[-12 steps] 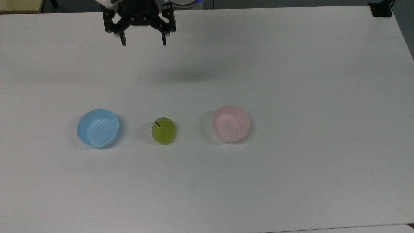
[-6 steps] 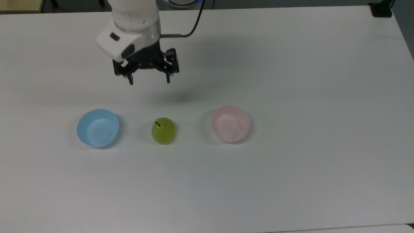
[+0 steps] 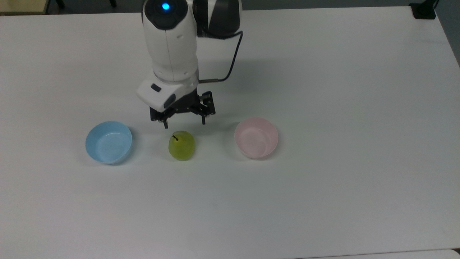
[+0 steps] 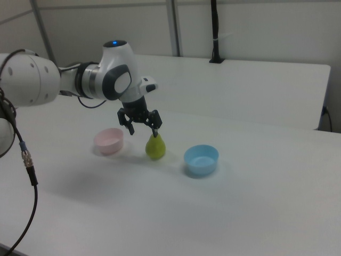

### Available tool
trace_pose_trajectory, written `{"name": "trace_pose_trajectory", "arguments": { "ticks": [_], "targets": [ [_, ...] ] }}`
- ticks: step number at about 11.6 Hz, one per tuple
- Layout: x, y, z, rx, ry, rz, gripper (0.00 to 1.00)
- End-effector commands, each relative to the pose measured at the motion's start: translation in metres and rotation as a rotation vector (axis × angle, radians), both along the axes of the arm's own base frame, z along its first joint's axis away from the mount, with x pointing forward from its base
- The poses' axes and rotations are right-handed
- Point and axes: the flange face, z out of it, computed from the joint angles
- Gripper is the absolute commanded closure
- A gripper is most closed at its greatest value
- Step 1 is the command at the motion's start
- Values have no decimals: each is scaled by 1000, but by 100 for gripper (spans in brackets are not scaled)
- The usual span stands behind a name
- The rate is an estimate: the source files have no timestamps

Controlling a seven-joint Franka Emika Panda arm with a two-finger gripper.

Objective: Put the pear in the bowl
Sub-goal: 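Close the gripper around the green pear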

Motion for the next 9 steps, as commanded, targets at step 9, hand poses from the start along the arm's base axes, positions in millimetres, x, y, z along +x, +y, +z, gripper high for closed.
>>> {"name": "trace_pose_trajectory", "arguments": {
  "ticks": [9],
  "targets": [
    [19,0,-70,-36,-53,-4,24]
  ]
}}
